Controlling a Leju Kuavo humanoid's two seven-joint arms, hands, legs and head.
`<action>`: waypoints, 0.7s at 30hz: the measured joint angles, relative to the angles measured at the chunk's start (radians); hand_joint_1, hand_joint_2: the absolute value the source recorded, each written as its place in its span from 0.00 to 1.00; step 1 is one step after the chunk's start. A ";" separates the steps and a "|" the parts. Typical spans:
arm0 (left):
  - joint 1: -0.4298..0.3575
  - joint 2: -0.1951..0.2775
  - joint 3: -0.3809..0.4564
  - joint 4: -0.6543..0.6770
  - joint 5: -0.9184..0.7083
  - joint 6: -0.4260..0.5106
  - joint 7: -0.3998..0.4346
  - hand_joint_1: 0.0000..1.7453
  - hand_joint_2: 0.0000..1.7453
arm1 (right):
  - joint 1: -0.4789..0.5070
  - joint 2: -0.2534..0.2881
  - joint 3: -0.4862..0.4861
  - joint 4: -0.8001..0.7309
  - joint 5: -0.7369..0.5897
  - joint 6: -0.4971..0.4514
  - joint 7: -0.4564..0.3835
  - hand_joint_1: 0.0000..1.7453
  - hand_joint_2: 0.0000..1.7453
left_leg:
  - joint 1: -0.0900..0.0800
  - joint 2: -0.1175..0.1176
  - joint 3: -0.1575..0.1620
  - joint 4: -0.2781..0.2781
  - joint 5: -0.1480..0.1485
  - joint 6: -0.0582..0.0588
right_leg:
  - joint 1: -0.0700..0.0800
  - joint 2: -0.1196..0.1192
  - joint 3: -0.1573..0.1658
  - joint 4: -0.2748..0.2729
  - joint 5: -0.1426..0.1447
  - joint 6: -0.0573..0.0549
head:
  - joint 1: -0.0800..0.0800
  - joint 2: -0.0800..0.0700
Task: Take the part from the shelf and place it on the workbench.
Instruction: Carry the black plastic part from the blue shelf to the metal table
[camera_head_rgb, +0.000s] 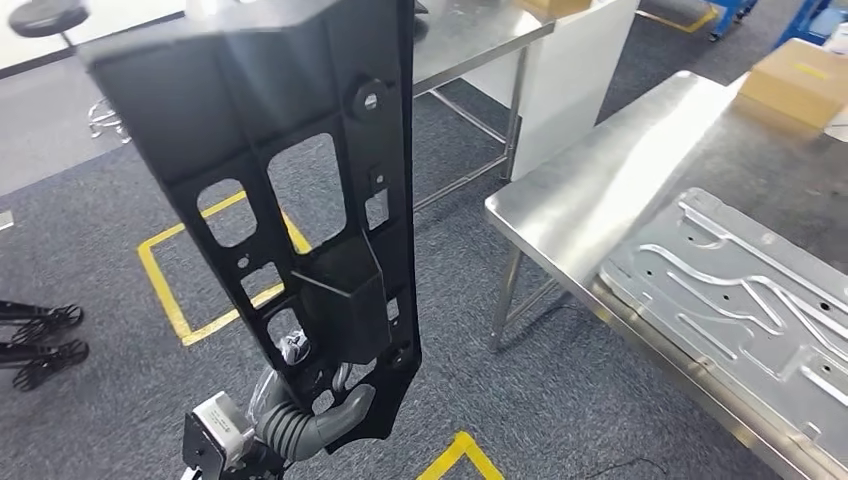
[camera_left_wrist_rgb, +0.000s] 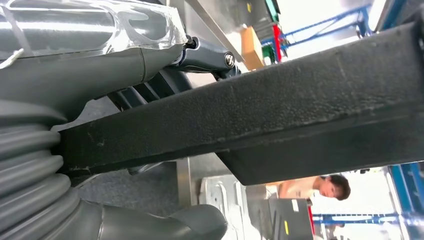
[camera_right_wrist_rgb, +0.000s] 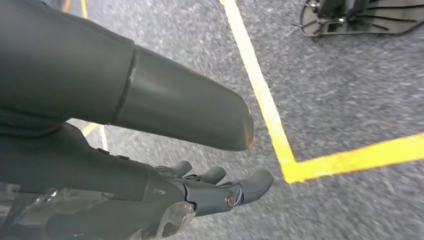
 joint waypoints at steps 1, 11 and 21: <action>-0.003 -0.006 -0.002 0.008 -0.008 0.007 -0.001 1.00 1.00 | 0.000 -0.003 0.000 0.000 0.005 0.012 0.006 0.00 0.00 | 0.000 -0.007 -0.035 0.073 -0.028 0.000 | 0.002 0.011 -0.001 0.000 0.001 -0.003 | 0.000 0.000; -0.041 -0.050 -0.023 0.043 0.021 0.019 -0.025 1.00 1.00 | 0.006 -0.017 0.000 0.000 0.009 -0.008 0.016 0.00 0.00 | -0.011 -0.065 0.069 -0.183 0.111 0.037 | 0.004 0.107 -0.011 -0.002 0.013 0.017 | -0.001 0.000; 0.042 -0.029 0.075 0.085 0.069 -0.104 -0.172 1.00 1.00 | 0.007 0.002 -0.001 0.000 -0.022 -0.085 -0.090 0.00 0.00 | 0.000 0.031 0.077 -0.193 0.115 0.041 | -0.016 -0.030 -0.058 0.122 -0.037 0.061 | 0.008 0.000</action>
